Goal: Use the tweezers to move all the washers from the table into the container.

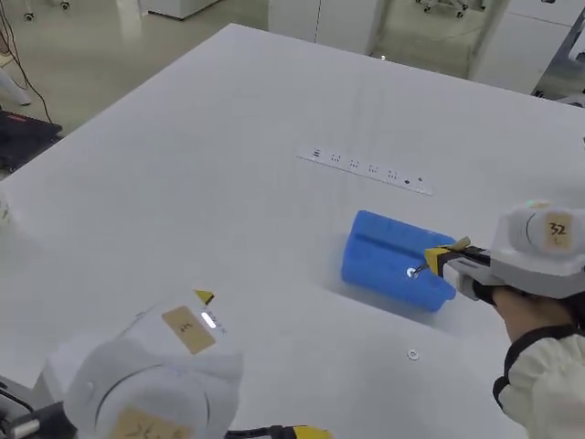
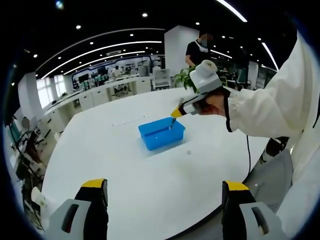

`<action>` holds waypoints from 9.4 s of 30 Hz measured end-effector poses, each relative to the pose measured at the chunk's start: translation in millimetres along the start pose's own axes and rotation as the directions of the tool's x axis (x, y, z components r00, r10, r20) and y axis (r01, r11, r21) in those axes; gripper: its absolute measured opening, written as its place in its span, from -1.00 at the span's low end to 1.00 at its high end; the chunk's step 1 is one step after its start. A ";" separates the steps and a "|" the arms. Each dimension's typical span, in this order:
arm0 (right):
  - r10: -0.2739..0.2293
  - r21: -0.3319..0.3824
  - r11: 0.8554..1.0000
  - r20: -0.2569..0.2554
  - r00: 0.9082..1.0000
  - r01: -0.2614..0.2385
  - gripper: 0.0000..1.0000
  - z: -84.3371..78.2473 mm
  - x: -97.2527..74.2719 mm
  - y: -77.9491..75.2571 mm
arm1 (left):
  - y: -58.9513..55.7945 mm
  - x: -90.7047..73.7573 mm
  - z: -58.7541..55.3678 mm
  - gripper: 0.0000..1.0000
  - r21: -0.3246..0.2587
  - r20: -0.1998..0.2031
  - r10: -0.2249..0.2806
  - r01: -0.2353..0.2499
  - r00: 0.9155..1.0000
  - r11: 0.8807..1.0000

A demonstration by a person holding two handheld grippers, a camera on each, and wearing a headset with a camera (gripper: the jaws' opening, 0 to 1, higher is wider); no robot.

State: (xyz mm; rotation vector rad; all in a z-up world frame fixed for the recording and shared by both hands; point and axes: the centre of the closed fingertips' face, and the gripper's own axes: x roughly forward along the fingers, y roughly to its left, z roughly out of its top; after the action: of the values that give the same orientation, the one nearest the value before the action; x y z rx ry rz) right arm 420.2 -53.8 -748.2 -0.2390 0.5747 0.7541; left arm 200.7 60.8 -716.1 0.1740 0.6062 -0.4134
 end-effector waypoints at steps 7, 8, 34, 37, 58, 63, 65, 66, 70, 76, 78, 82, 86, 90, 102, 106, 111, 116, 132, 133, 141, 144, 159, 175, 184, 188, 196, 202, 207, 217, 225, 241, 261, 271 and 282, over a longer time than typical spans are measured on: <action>-0.015 -0.003 1.000 -0.009 1.000 0.015 -0.96 -0.8 10.0 -10.1 | -0.9 1.7 -0.9 0.95 -0.005 -0.006 -0.004 0.004 1.000 1.000; -0.017 -0.003 1.000 -0.014 1.000 0.017 -0.96 -2.2 12.1 -11.5 | -0.7 1.8 -0.1 0.95 -0.007 -0.001 -0.003 0.003 1.000 1.000; -0.016 -0.008 1.000 -0.129 0.992 0.015 -0.95 -35.4 46.7 -25.3 | 2.7 7.4 1.6 0.95 -0.019 -0.009 0.000 0.000 1.000 1.000; -0.008 0.002 1.000 -0.133 0.991 0.008 -0.95 -36.7 48.4 -24.0 | 3.6 7.7 -0.3 0.95 -0.021 -0.013 0.003 -0.003 1.000 1.000; 0.004 0.011 1.000 -0.155 0.988 -0.002 -0.95 -43.5 55.7 -24.6 | 3.8 11.2 -6.1 0.95 -0.029 -0.037 0.004 -0.005 0.999 1.000; -0.001 0.014 1.000 -0.130 0.992 0.003 -0.95 -35.9 48.3 -25.4 | 3.2 11.4 -4.4 0.95 -0.027 -0.031 0.003 -0.003 1.000 1.000; -0.002 0.016 1.000 -0.110 0.994 0.004 -0.95 -30.7 42.4 -24.5 | 3.4 11.1 -3.4 0.95 -0.021 -0.027 0.008 -0.008 1.000 1.000; -0.003 0.017 1.000 -0.091 0.996 0.005 -0.95 -26.4 38.2 -23.6 | 3.5 10.8 -2.4 0.95 -0.021 -0.022 0.011 -0.011 1.000 1.000; -0.004 0.003 1.000 -0.059 0.998 0.005 -0.95 -18.3 26.9 -21.6 | 5.5 9.4 -0.7 0.94 -0.019 -0.016 0.024 -0.024 1.000 1.000; 0.002 0.003 1.000 -0.033 0.999 -0.002 -0.95 -14.8 11.1 -16.7 | 6.4 5.8 2.4 0.95 -0.018 -0.002 0.031 -0.031 1.000 0.999; 0.007 0.003 1.000 -0.030 1.000 -0.006 -0.95 -15.9 6.0 -13.8 | 6.0 5.4 3.4 0.95 -0.016 0.001 0.030 -0.030 1.000 0.999; 0.014 0.007 1.000 -0.031 0.999 -0.014 -0.95 -20.7 -2.4 -8.0 | 5.4 4.3 6.7 0.95 -0.007 0.009 0.035 -0.035 0.999 0.999; 0.021 0.010 1.000 -0.034 0.999 -0.021 -0.95 -25.9 -9.3 -1.5 | 5.5 2.1 9.5 0.94 0.001 0.015 0.039 -0.039 0.999 0.999; 0.030 0.018 0.999 -0.036 0.999 -0.030 -0.95 -31.1 -14.9 5.3 | 4.5 -0.2 11.3 0.94 0.000 0.024 0.036 -0.036 0.999 0.999; 0.055 0.054 0.997 -0.081 0.995 -0.051 -0.94 -59.1 -19.5 14.4 | 0.0 -0.1 14.4 0.94 0.016 0.024 0.023 -0.024 0.999 1.000; 0.053 0.057 0.997 -0.104 0.993 -0.047 -0.94 -69.9 -20.7 15.9 | -1.0 0.5 15.0 0.94 0.014 0.025 0.021 -0.022 0.999 1.000; 0.057 0.076 0.996 -0.125 0.991 -0.047 -0.94 -80.5 -19.0 15.9 | -2.9 0.3 17.8 0.94 0.002 0.034 0.018 -0.018 0.999 1.000; 0.055 0.087 0.995 -0.148 0.988 -0.043 -0.94 -89.6 -16.0 14.4 | -4.0 0.4 19.7 0.94 0.014 0.033 0.013 -0.014 0.999 1.000; 0.050 0.062 0.997 -0.188 0.981 -0.039 -0.94 -103.9 -10.8 15.9 | -4.6 4.9 16.0 0.93 0.017 0.017 0.004 -0.005 1.000 1.000; 0.051 0.064 0.997 -0.190 0.981 -0.040 -0.94 -104.9 -10.8 16.1 | -4.7 5.0 16.1 0.93 0.018 0.018 0.004 -0.004 1.000 1.000; 0.052 0.092 0.995 -0.178 0.983 -0.036 -0.94 -104.5 -11.1 16.1 | -5.9 5.9 15.4 0.93 0.022 0.020 -0.002 0.002 1.000 1.000; 0.046 0.086 0.996 -0.180 0.983 -0.031 -0.94 -105.2 -11.3 16.4 | -6.4 5.6 15.9 0.93 0.025 0.022 -0.004 0.004 1.000 1.000; 0.025 -0.008 1.000 -0.185 0.982 -0.027 -0.96 -102.5 -4.5 21.8 | -8.2 3.6 12.8 0.93 0.023 0.027 -0.003 0.002 1.000 1.000; 0.015 -0.032 0.999 -0.203 0.979 -0.022 -1.00 -99.6 -1.5 18.6 | -3.9 0.8 12.6 0.93 0.019 0.040 0.015 -0.016 0.999 1.000; 0.025 0.000 1.000 -0.192 0.981 -0.025 -0.95 -97.2 -1.7 18.5 | -2.9 -0.2 10.9 0.93 0.015 0.038 0.021 -0.021 0.999 1.000; 0.028 0.017 1.000 -0.185 0.982 -0.025 -0.95 -96.0 -3.6 17.5 | -2.6 0.2 11.2 0.93 0.013 0.040 0.021 -0.022 0.999 1.000; 0.032 0.035 0.999 -0.186 0.982 -0.026 -0.94 -98.5 -4.6 19.8 | -4.8 0.9 10.8 0.93 0.017 0.038 0.016 -0.017 0.999 1.000; 0.026 0.025 0.999 -0.192 0.981 -0.022 -0.94 -101.8 -3.3 20.3 | -2.4 -0.2 9.5 0.93 0.014 0.037 0.022 -0.022 0.999 1.000; 0.022 0.015 1.000 -0.184 0.983 -0.019 -0.94 -104.9 -6.4 22.3 | -2.4 0.6 8.2 0.93 0.011 0.033 0.022 -0.023 0.999 1.000; 0.000 -0.016 1.000 -0.161 0.987 -0.003 -0.96 -107.7 -6.9 21.8 | -4.4 1.7 9.1 0.93 0.019 0.032 0.016 -0.016 0.999 1.000; 0.017 -0.002 1.000 -0.200 0.980 -0.018 -0.97 -104.5 -4.1 22.6 | -1.5 -0.9 12.3 0.92 0.024 0.041 0.021 -0.022 0.999 0.999; 0.056 0.004 0.998 -0.181 0.982 -0.056 -0.98 -79.7 -15.0 26.1 | 0.2 -4.3 17.5 0.92 0.027 0.063 0.031 -0.033 0.998 0.999; 0.070 -0.009 0.997 -0.135 0.988 -0.072 -0.98 -46.4 -31.0 21.3 | -2.2 -3.7 16.8 0.91 0.016 0.069 0.022 -0.023 0.997 1.000; 0.074 -0.026 0.997 -0.127 0.989 -0.077 -0.98 -38.6 -32.8 18.3 | -3.0 -3.3 16.1 0.92 0.015 0.070 0.016 -0.017 0.997 1.000; 0.070 -0.042 0.996 -0.116 0.991 -0.075 -0.98 -27.0 -30.5 11.6 | -1.4 -3.0 15.4 0.92 0.012 0.068 0.021 -0.022 0.997 1.000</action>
State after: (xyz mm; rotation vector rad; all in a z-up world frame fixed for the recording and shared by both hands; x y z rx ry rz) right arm 383.3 -74.0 -753.0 -0.3070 0.6778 0.8284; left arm 205.8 56.2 -701.9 0.1776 0.5345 -0.4012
